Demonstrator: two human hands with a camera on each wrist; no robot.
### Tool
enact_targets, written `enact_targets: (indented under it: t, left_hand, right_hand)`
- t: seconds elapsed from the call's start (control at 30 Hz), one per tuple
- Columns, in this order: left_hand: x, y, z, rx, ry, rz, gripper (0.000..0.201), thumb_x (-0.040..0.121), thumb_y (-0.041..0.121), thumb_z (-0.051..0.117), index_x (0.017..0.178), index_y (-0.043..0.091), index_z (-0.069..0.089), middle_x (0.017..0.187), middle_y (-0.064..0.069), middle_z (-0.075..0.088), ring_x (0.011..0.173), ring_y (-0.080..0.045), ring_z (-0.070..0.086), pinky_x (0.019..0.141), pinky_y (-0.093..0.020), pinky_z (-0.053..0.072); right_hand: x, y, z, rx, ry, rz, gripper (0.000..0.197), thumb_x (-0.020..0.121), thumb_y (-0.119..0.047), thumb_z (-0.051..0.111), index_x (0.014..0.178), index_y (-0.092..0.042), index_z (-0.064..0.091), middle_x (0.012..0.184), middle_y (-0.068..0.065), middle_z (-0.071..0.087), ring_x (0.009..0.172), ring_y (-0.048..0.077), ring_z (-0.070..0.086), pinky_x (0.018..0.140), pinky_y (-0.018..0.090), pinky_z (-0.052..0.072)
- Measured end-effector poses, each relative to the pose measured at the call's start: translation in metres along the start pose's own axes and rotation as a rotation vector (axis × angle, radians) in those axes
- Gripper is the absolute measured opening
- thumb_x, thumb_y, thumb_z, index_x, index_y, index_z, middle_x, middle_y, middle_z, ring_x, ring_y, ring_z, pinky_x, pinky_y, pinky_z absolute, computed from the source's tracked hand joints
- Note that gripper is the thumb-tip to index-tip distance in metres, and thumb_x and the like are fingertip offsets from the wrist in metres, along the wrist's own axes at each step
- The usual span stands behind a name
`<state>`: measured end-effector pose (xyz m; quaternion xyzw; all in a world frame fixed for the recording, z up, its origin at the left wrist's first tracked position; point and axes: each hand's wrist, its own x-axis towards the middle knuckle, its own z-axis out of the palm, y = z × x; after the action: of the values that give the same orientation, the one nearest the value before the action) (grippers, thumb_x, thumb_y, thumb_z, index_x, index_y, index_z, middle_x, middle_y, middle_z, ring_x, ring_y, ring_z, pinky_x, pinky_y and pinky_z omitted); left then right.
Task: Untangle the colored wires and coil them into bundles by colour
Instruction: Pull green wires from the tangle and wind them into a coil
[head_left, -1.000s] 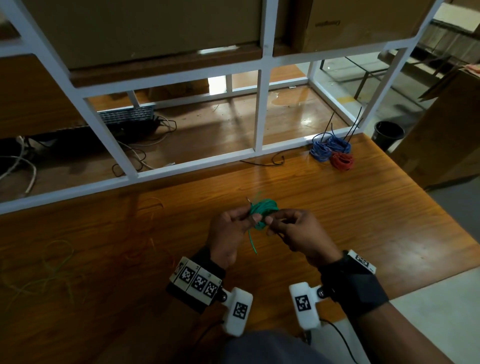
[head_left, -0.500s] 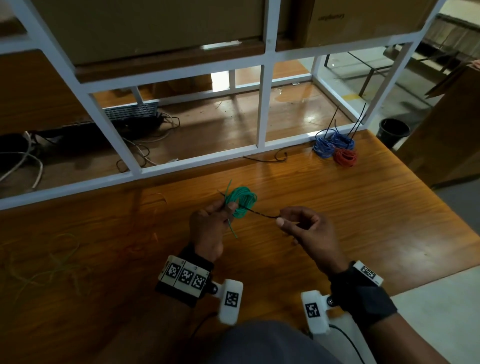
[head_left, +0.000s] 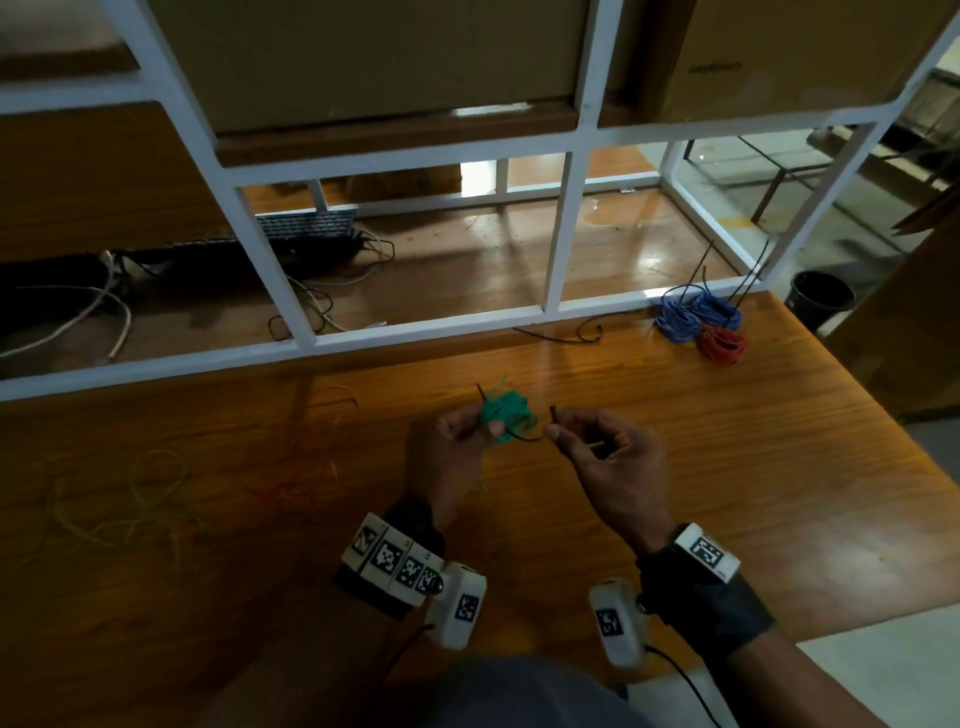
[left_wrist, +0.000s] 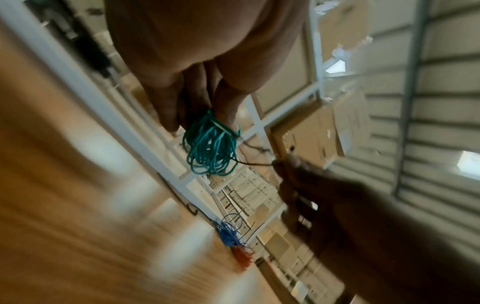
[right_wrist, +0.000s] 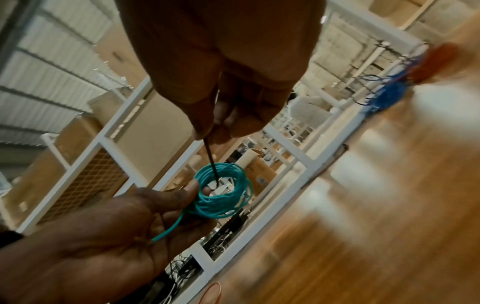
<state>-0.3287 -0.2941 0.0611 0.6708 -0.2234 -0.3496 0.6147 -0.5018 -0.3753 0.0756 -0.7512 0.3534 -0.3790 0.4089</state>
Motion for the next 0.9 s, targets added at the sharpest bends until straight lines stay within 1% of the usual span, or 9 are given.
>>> enact_targets:
  t: [0.07,0.13,0.3,0.53,0.6,0.7,0.77,0.83,0.9]
  left_hand:
    - [0.0,0.003,-0.002,0.214,-0.034,0.091,0.035,0.089,0.017,0.072,0.123,0.015,0.066,0.111,0.004,0.071,0.095,-0.005,0.068,0.075,-0.017,0.055]
    - [0.0,0.006,-0.005,0.409,-0.038,0.232,0.034,0.088,0.025,0.072,0.122,0.022,0.069,0.112,0.008,0.072,0.096,-0.003,0.068,0.078,-0.022,0.058]
    - [0.0,0.015,-0.008,0.569,-0.092,0.405,0.031,0.088,0.027,0.07,0.119,0.03,0.07,0.113,0.014,0.071,0.1,0.001,0.066,0.084,-0.028,0.058]
    - [-0.003,0.02,-0.006,0.651,-0.101,0.429,0.032,0.088,0.031,0.066,0.121,0.028,0.069,0.113,0.01,0.072,0.1,-0.007,0.066,0.081,-0.035,0.058]
    - [-0.006,0.021,-0.006,0.67,-0.096,0.429,0.032,0.089,0.031,0.067,0.121,0.027,0.069,0.113,0.009,0.072,0.099,-0.008,0.067,0.079,-0.034,0.058]
    - [-0.008,0.023,-0.006,0.736,-0.086,0.442,0.033,0.09,0.03,0.067,0.123,0.026,0.068,0.114,0.007,0.072,0.099,-0.011,0.067,0.076,-0.025,0.056]
    - [-0.01,0.024,-0.006,0.729,-0.078,0.432,0.034,0.09,0.028,0.068,0.123,0.024,0.068,0.114,0.005,0.072,0.099,-0.011,0.067,0.074,-0.024,0.055]
    - [-0.012,0.026,-0.006,0.728,-0.075,0.436,0.035,0.089,0.027,0.069,0.123,0.023,0.069,0.115,0.004,0.072,0.1,-0.012,0.067,0.075,-0.028,0.057]
    - [-0.014,0.027,-0.006,0.756,-0.079,0.446,0.035,0.089,0.028,0.069,0.124,0.022,0.068,0.117,0.003,0.071,0.102,-0.013,0.067,0.077,-0.025,0.055]
  right_hand:
    - [0.006,-0.01,0.006,-0.039,-0.016,-0.105,0.016,0.088,-0.017,0.08,0.104,-0.018,0.08,0.097,-0.014,0.076,0.082,-0.002,0.071,0.06,0.012,0.053]
    - [0.013,-0.018,0.012,-0.073,-0.038,-0.18,0.017,0.089,-0.013,0.08,0.106,-0.015,0.081,0.099,-0.009,0.077,0.082,-0.002,0.07,0.059,0.009,0.05]
    - [0.023,-0.029,0.02,-0.105,-0.047,-0.26,0.018,0.091,-0.01,0.076,0.107,-0.015,0.079,0.101,-0.007,0.075,0.083,-0.009,0.067,0.062,0.004,0.049]
    - [0.029,-0.031,0.018,-0.186,-0.055,-0.252,0.016,0.092,-0.011,0.075,0.108,-0.012,0.079,0.101,0.001,0.078,0.083,0.003,0.072,0.064,0.011,0.056]
    - [0.03,-0.03,0.017,-0.197,-0.043,-0.256,0.016,0.092,-0.012,0.075,0.108,-0.011,0.08,0.101,0.001,0.078,0.083,0.003,0.072,0.063,0.013,0.058]
    - [0.029,-0.03,0.014,-0.191,-0.031,-0.237,0.017,0.093,-0.014,0.074,0.109,-0.011,0.08,0.102,0.0,0.077,0.085,0.003,0.071,0.062,0.018,0.06]
    - [0.028,-0.031,0.012,-0.189,-0.024,-0.221,0.017,0.093,-0.014,0.074,0.109,-0.01,0.079,0.103,0.001,0.077,0.086,0.004,0.072,0.062,0.019,0.06]
    - [0.027,-0.031,0.011,-0.194,-0.024,-0.215,0.018,0.093,-0.015,0.073,0.11,-0.011,0.079,0.102,0.0,0.077,0.086,0.005,0.072,0.061,0.017,0.059]
    - [0.027,-0.031,0.011,-0.219,-0.041,-0.207,0.019,0.094,-0.016,0.072,0.112,-0.012,0.079,0.103,0.0,0.076,0.087,0.004,0.072,0.061,0.014,0.058]
